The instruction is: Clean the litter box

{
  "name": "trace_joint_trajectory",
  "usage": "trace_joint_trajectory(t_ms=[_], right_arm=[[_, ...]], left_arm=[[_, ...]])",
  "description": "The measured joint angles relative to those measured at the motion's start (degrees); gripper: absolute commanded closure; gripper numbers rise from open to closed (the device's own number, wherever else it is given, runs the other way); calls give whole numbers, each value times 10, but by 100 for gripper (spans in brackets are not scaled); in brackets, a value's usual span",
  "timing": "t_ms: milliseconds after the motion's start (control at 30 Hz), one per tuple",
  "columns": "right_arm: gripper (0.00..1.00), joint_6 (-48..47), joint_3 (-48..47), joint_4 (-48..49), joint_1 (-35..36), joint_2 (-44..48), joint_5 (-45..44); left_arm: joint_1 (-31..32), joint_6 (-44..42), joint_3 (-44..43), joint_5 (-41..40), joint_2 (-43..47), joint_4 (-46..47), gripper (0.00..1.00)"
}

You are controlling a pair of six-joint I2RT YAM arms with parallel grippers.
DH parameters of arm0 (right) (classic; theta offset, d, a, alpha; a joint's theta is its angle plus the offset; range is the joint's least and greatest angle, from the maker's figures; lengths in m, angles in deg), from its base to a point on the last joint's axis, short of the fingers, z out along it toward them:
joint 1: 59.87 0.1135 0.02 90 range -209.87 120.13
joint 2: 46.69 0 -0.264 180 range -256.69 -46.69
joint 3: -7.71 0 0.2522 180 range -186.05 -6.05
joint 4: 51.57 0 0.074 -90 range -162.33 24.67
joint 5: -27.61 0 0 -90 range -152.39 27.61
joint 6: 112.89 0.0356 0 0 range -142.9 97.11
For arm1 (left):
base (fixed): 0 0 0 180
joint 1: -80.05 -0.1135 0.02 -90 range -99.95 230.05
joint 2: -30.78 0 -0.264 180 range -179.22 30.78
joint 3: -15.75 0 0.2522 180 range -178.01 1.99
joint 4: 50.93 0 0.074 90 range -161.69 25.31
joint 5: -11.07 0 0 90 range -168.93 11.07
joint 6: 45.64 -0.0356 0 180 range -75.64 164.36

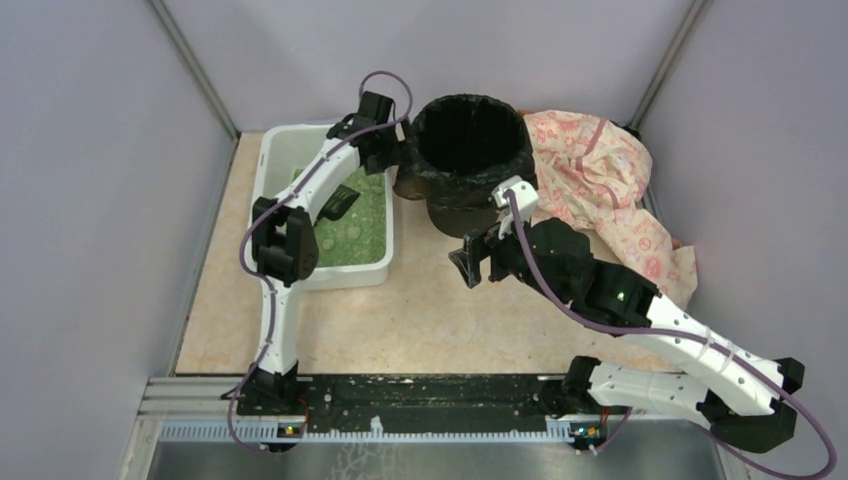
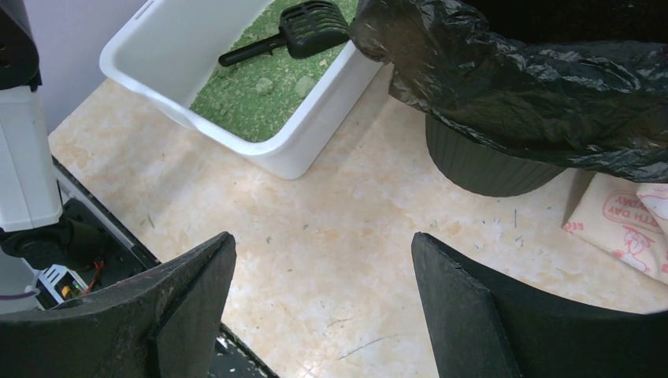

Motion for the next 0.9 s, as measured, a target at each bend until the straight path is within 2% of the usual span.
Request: trace_joint_trajectory(t_ms=[133,400,567,700,800,900], right_arm=[[18,2,1,9,0,-10,10],[18,4,2,31,0,-31,27],[18,5,5,38,0,-33,33],[18,5,9,46,0,-33,43],[18,5,9,47,0,-33,46],[18,5,9,54,0,-33,51]], left_arm=[[1,-12,21,-11,47,-12,1],[-6,-60,31,-86,157,-36,1],[-25,-92,92,-133,219,-45,1],[-52,-137,178,-179,254,-46,1],[-71,-169,232,-202,261,-52,1],[-84,-174,244,-202,246,-68,1]])
